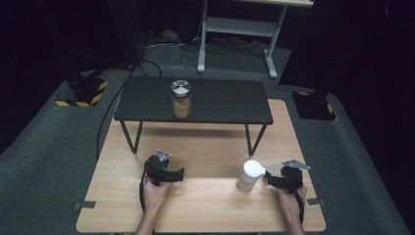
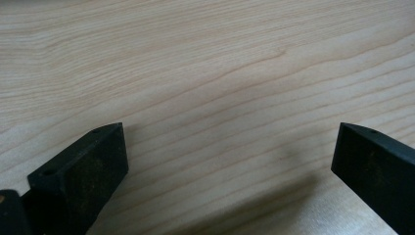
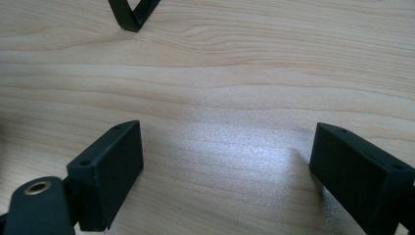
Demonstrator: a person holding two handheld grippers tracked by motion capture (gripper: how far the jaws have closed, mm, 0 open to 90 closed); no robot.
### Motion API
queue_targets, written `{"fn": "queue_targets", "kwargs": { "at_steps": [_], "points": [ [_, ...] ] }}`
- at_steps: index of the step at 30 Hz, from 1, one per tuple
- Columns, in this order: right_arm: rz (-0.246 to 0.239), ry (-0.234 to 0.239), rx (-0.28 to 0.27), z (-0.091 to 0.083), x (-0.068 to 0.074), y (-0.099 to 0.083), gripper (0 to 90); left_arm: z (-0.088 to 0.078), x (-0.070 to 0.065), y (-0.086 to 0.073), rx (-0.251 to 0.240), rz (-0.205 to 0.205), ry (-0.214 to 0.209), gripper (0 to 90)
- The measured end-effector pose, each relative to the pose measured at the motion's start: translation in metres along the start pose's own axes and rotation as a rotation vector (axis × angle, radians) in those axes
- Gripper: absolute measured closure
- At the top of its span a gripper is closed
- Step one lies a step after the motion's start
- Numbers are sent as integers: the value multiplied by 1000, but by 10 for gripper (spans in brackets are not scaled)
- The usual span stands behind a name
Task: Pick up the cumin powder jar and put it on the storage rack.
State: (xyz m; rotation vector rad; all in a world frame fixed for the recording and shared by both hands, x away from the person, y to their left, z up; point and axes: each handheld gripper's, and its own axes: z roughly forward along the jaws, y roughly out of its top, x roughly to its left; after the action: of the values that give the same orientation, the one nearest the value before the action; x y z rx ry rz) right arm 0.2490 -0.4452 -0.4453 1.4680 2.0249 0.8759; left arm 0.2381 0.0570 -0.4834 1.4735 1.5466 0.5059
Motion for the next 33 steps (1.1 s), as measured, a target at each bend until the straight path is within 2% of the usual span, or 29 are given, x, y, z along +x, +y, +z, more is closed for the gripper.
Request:
{"fn": "queue_targets", "kwargs": {
  "at_steps": [2, 4, 9, 10, 15, 19, 20, 22, 24, 25, 26, 27, 30, 31, 33],
  "points": [
    [0, 0, 0, 0, 0, 0, 119, 2, -3, -3, -19, -14, 4, 3],
    [0, -1, 0, 0, 0, 0, 119, 2, -3, -2, -5, 10, 9, 3],
    [-2, 0, 0, 0, 0, 0, 119, 2, -3, -5, -20, 8, 12, 3],
    [-2, 1, 0, 0, 0, 0, 118, 3, -3, -7, -37, -15, 7, 3],
    [-5, 4, -1, 0, 0, 0, 118, 1, 2, -4, -27, -21, -7, 7],
    [-6, 6, -1, 0, 0, 0, 118, 3, -2, -6, -36, -15, 7, 9],
    [-6, 6, -1, 0, 0, 0, 118, 3, -4, -5, -22, 6, 15, 9],
    [-5, 6, -1, 0, 0, 0, 118, 7, -16, -9, -29, 39, 55, 8],
    [-5, 6, -1, 0, 0, 0, 117, 6, -15, -7, -14, 53, 53, 4],
    [-5, 6, 0, 0, 0, 0, 117, 8, -15, -10, -38, 28, 50, 8],
    [-5, 5, 0, 0, 0, 0, 117, 7, -14, -9, -28, 36, 49, 9],
    [-5, 5, 0, 0, 0, 0, 117, 7, -14, -9, -35, 25, 48, 9],
    [-5, 5, 0, 0, 0, 0, 117, 7, -15, -7, -17, 50, 54, 6],
    [-5, 6, 0, 0, -1, 0, 116, 8, -16, -11, -41, 26, 53, 9],
    [-6, 8, 0, 0, -1, 0, 114, 8, -16, -10, -38, 29, 54, 9]
  ]
}}
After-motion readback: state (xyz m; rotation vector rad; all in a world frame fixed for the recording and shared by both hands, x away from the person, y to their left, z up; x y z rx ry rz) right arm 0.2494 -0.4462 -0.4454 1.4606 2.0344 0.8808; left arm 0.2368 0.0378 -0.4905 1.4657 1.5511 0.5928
